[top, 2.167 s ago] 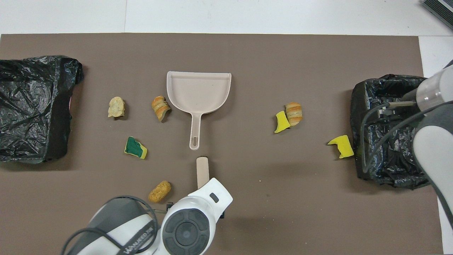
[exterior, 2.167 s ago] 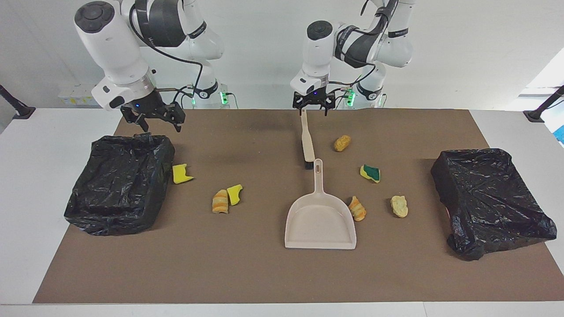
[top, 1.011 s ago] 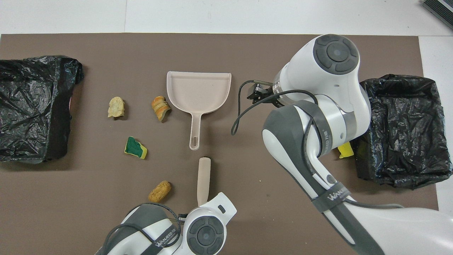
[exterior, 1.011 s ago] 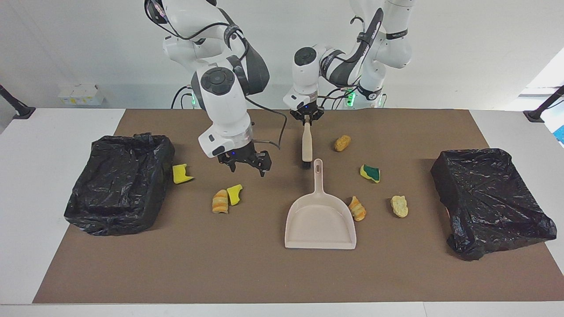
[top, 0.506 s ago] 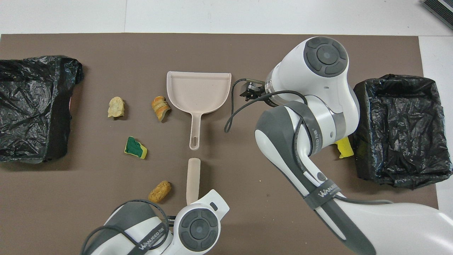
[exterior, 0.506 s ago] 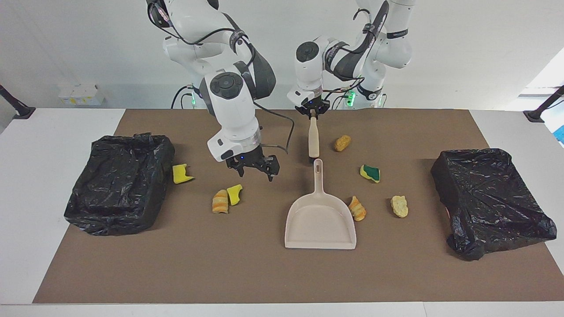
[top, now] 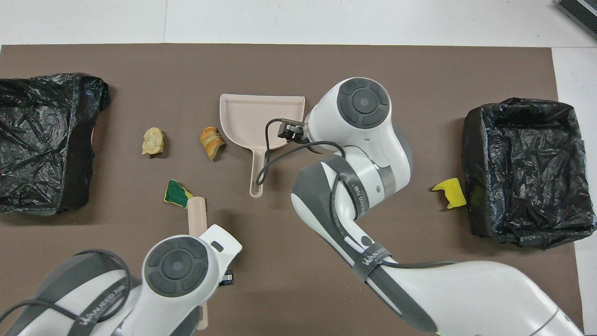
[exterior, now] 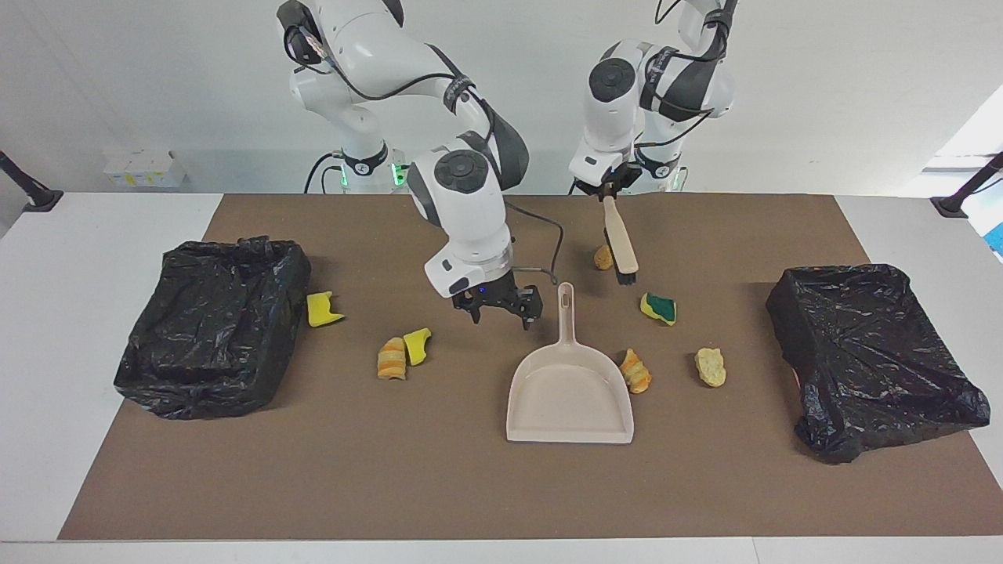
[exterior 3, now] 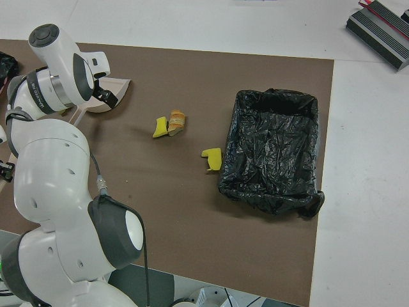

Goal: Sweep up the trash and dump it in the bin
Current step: 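Lift the brush with the left gripper while the right gripper grasps the dustpan handle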

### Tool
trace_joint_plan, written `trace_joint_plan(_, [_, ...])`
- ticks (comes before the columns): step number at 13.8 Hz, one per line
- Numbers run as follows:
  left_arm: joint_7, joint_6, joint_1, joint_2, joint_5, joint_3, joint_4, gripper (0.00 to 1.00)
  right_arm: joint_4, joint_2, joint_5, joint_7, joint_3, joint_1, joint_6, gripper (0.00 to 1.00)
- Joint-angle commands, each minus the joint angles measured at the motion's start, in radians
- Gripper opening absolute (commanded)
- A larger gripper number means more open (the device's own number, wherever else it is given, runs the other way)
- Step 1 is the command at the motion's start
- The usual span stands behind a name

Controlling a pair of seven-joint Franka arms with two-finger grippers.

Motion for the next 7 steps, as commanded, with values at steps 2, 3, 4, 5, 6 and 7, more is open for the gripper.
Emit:
trace_joint_plan(2, [0.145, 0.009, 0.160, 0.049, 0.042, -0.009, 0.066, 0.00, 0.064, 0.065, -0.116, 0.030, 0.002, 0.076, 0.019, 1.00])
trace_joint_plan(3, [0.173, 0.010, 0.190, 0.061, 0.070, -0.009, 0.080, 0.00, 0.064, 0.079, -0.148, 0.028, 0.001, 0.103, 0.030, 1.00])
trace_joint_plan(4, [0.217, 0.016, 0.232, 0.076, 0.082, -0.009, 0.089, 0.00, 0.062, 0.088, -0.161, 0.030, 0.001, 0.120, 0.042, 1.00])
trace_joint_plan(5, [0.270, 0.053, 0.276, 0.089, 0.085, -0.009, 0.096, 0.00, 0.056, 0.090, -0.161, 0.030, 0.001, 0.125, 0.053, 1.00])
trace_joint_plan(6, [0.305, 0.111, 0.315, 0.102, 0.104, -0.009, 0.097, 0.00, 0.053, 0.090, -0.162, 0.031, 0.001, 0.130, 0.053, 1.00])
trace_joint_plan(7, [0.324, 0.149, 0.336, 0.122, 0.119, -0.009, 0.108, 0.00, 0.053, 0.097, -0.165, 0.034, 0.001, 0.145, 0.055, 1.00])
